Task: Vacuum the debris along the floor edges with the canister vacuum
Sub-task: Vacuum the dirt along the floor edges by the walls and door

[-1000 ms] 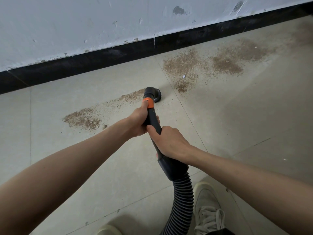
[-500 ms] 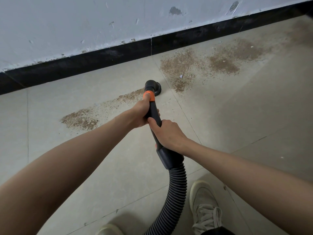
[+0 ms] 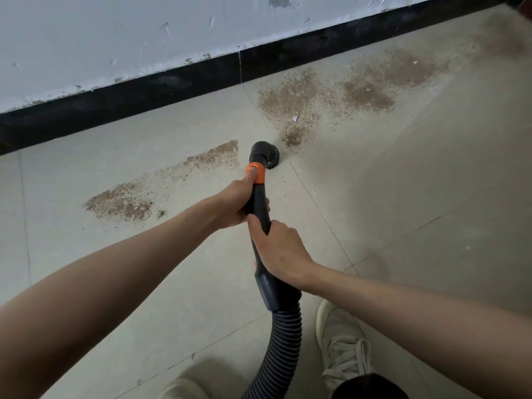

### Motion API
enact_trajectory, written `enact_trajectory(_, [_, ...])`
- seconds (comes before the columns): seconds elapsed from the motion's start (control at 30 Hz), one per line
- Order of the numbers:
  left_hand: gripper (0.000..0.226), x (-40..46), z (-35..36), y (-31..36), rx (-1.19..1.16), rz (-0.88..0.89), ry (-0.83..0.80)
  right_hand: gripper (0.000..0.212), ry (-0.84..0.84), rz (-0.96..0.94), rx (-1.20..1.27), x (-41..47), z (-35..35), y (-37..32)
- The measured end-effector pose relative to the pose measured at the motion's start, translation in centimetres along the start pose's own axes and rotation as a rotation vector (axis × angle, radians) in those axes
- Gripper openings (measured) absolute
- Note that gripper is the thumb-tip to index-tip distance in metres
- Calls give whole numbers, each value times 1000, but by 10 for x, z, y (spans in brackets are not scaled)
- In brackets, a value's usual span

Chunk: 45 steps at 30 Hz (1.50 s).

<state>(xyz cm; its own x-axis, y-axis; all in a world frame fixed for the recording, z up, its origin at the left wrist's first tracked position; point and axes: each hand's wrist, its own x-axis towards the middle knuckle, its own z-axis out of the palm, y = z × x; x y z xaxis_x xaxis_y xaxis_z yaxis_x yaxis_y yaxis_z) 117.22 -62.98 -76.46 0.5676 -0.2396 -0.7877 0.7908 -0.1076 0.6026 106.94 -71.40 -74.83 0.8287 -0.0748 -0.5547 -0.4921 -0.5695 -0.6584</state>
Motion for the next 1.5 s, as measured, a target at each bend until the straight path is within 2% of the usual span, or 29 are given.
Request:
enact_trajectory(0.3, [48, -12, 5, -1, 73, 0, -60, 52, 28, 22, 93, -9, 8, 4])
enact_trajectory(0.47, [48, -22, -18, 0, -36, 69, 6, 50, -5, -62, 34, -6, 13, -9])
enact_trajectory(0.57, [46, -32, -44, 0, -150, 132, 100, 53, -46, -141, -58, 2, 22, -27])
enact_trajectory(0.73, [43, -52, -101, -16, -469, 139, 207, 53, -187, -264, -210, 9, 54, -64])
enact_trajectory(0.83, [45, -67, -136, -33, -629, 169, 332, 52, -314, -311, -259, 9, 80, -87])
enact_trajectory(1.0, [39, -97, -197, -66, -856, 274, 538, 54, -577, -322, -236, 1, 132, -118])
enact_trajectory(1.13, [41, -112, -221, -94, -955, 280, 595, 52, -681, -342, -305, -7, 162, -121])
enact_trajectory(1.3, [42, -113, -227, -111, -998, 267, 575, 50, -671, -402, -391, -11, 177, -117])
enact_trajectory(1.5, [44, -106, -225, -115, -934, 193, 556, 51, -625, -424, -418, -6, 173, -110])
